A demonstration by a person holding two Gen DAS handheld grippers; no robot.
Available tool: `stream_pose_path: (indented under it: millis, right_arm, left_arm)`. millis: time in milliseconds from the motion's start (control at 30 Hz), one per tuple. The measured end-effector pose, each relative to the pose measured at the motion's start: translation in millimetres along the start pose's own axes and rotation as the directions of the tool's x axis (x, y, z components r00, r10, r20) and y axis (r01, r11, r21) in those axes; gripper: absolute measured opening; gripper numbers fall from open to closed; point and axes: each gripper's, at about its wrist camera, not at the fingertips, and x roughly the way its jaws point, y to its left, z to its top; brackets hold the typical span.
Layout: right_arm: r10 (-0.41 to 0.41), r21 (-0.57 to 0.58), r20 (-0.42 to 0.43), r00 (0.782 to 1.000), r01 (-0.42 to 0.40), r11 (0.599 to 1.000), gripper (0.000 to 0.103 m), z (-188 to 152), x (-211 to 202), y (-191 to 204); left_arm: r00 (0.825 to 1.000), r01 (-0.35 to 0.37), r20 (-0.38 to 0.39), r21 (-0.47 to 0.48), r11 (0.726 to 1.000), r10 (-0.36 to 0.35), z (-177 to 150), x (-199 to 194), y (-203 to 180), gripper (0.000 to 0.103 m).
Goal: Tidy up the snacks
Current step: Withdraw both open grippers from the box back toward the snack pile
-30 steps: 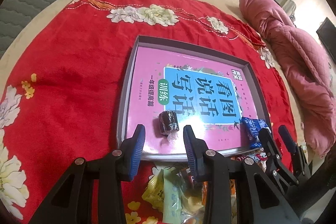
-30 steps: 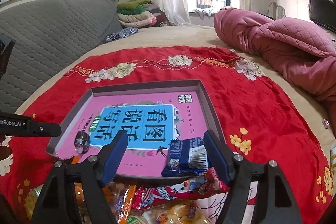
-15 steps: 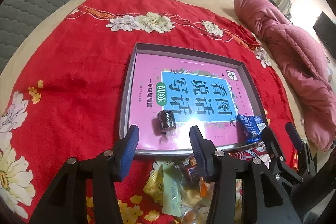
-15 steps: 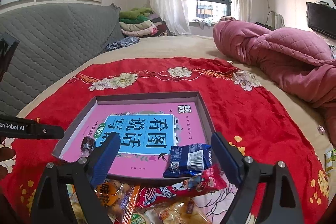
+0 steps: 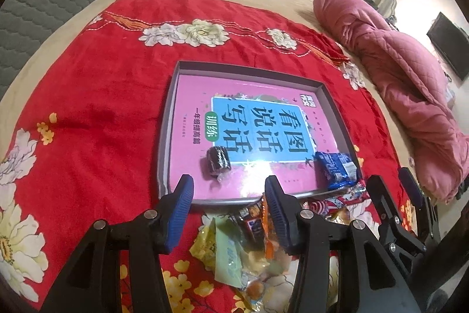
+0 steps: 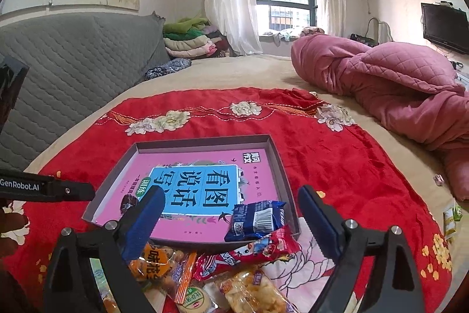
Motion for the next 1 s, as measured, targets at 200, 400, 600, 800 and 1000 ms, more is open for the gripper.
stream_pose_path:
  millis: [200,400,600,800,1000]
  right_arm:
    - [-0.008,0.018,-0.009,1.000,0.009,1.000,0.092,0,-7,-4]
    - [-0.025,0.075,-0.032,0.999,0.027,0.997,0.092,-4,-16,-16]
    - [-0.056,0.116,-0.060,0.997,0.063,0.991,0.093,-10,-21,-32]
    - [-0.071,0.120,-0.071,0.995,0.079,0.990,0.093,-13,-23,-37]
    - [-0.061,0.143,-0.110,0.992,0.076,0.987,0.093,-18,-20,-40]
  left_arm:
    - [1.000,0.007,-0.007,0.003,1.000,-0.007,-6,-4,0,0.052]
    - [1.000,0.016,-0.027,0.010,1.000,-0.016,-16,-7,1,0.052]
    - [0.998,0.035,-0.049,0.019,0.999,-0.034,-24,-7,-3,0.052]
    - [0.996,0.058,-0.069,0.029,0.998,-0.056,-32,-7,-9,0.052]
    - [0.989,0.091,-0.116,0.020,0.996,-0.088,-43,1,-16,0.052]
